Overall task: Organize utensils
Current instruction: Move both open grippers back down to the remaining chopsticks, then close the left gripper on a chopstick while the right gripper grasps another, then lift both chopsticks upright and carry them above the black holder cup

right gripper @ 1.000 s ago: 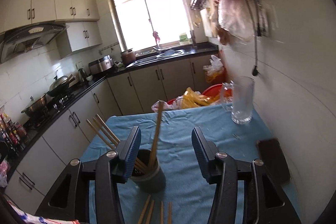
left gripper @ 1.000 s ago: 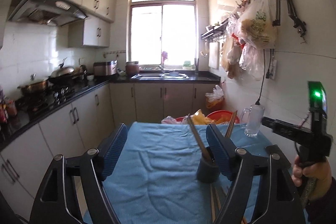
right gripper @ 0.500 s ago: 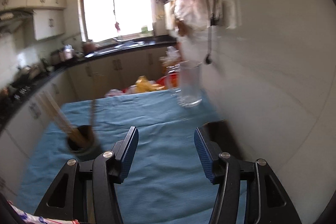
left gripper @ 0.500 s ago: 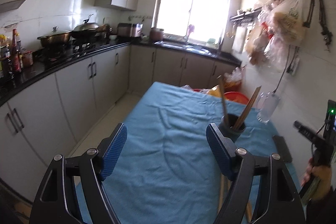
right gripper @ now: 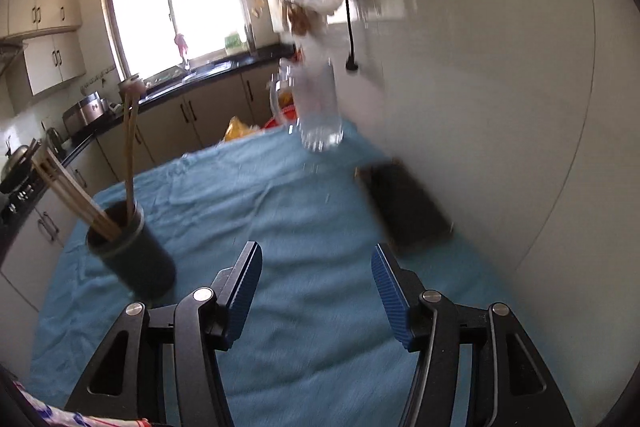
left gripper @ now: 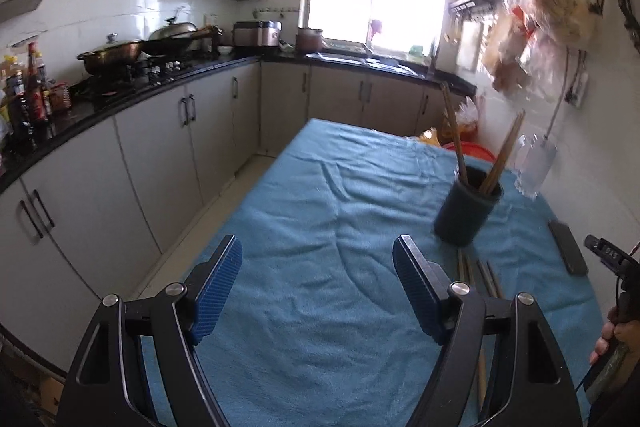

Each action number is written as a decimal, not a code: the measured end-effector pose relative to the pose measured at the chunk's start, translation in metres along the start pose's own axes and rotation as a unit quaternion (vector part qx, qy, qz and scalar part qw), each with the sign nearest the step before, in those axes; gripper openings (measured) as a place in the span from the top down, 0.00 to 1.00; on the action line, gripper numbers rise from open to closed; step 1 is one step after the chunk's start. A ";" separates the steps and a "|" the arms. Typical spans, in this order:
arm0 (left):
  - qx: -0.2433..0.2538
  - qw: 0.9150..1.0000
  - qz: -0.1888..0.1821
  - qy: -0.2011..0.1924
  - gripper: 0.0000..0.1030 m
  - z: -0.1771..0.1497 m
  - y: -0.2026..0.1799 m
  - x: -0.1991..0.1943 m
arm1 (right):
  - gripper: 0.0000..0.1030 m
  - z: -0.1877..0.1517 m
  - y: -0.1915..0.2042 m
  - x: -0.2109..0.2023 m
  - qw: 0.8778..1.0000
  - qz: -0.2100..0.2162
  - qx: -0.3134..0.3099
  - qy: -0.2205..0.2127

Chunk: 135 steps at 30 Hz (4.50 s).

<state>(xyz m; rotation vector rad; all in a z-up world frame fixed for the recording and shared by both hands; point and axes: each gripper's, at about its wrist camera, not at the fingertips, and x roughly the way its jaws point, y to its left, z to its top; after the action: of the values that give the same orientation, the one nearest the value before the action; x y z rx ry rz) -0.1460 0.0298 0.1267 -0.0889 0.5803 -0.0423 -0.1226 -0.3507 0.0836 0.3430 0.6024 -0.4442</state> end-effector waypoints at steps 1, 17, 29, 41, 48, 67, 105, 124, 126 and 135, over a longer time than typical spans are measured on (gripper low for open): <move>0.003 1.000 -0.007 0.004 0.25 -0.002 -0.002 0.003 | 0.41 -0.007 -0.002 0.003 1.000 0.009 0.004 0.009; 0.014 0.993 -0.087 0.084 0.26 -0.020 -0.044 0.039 | 0.41 -0.073 0.032 0.007 0.974 0.144 -0.120 0.130; 0.072 0.975 -0.138 0.155 0.33 -0.029 -0.097 0.096 | 0.55 -0.091 0.075 0.025 0.958 0.175 -0.166 0.155; 0.140 0.954 -0.151 0.220 0.85 -0.056 -0.140 0.145 | 0.59 -0.077 0.079 0.051 0.958 0.166 -0.162 0.167; 0.121 0.955 -0.167 0.215 0.85 -0.049 -0.136 0.140 | 0.63 -0.072 0.085 0.059 0.957 0.158 -0.171 0.171; 0.127 0.950 -0.169 0.231 0.93 -0.057 -0.142 0.143 | 0.77 -0.060 0.080 0.072 0.959 0.155 -0.150 0.185; 0.163 0.940 -0.144 0.262 0.76 -0.035 -0.163 0.175 | 0.88 -0.025 0.076 0.110 0.943 0.058 -0.227 0.235; 0.119 0.966 -0.182 0.137 0.95 0.016 -0.126 0.087 | 0.95 0.007 0.062 0.020 0.971 0.139 -0.165 0.100; 0.111 0.968 -0.190 0.123 0.95 0.021 -0.122 0.072 | 0.95 0.010 0.063 0.004 0.972 0.150 -0.161 0.085; 0.078 0.970 -0.219 0.076 0.95 0.042 -0.106 0.022 | 0.95 0.020 0.067 -0.043 0.970 0.189 -0.150 0.039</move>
<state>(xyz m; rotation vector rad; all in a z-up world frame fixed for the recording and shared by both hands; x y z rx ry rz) -0.1059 -0.0746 0.1601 -0.0599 0.6990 -0.5267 -0.1116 -0.2897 0.1372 0.1793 0.6528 0.0281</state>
